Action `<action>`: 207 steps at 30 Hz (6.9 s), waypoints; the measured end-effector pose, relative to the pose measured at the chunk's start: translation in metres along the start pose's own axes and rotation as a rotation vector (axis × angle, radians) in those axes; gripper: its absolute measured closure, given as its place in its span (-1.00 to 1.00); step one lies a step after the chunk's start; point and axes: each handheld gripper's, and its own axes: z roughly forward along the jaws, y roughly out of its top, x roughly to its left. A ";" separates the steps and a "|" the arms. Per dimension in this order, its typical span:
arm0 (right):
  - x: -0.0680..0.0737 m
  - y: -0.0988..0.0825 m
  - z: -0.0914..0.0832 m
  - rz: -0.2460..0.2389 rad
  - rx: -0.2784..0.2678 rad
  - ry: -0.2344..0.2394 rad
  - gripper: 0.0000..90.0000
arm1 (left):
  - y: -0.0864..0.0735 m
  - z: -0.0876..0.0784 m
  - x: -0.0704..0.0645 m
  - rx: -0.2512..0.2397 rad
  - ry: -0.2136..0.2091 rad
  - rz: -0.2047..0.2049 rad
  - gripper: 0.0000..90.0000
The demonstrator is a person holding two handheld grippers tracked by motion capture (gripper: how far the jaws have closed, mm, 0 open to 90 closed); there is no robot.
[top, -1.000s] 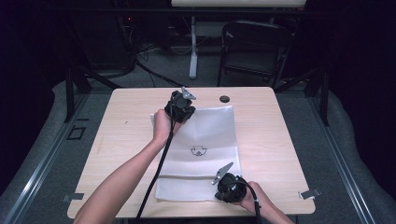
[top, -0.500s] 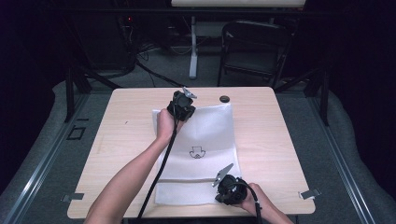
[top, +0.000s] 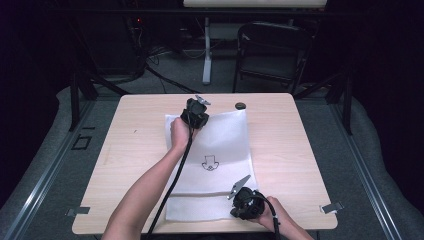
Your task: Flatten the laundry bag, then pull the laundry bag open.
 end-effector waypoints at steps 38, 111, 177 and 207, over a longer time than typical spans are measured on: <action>-0.042 -0.018 -0.071 0.173 -0.152 -0.120 -0.88 | -0.052 -0.050 -0.024 -0.061 -0.256 0.029 -0.78; -0.074 -0.031 -0.029 0.249 -0.076 -0.146 1.00 | -0.107 0.001 -0.169 0.070 -0.644 0.369 0.75; -0.072 -0.031 -0.029 0.294 -0.056 -0.134 1.00 | -0.103 -0.003 -0.162 0.095 -0.661 0.407 0.82; -0.072 -0.031 -0.029 0.282 -0.054 -0.135 1.00 | -0.111 -0.019 -0.143 0.077 -0.657 0.385 0.82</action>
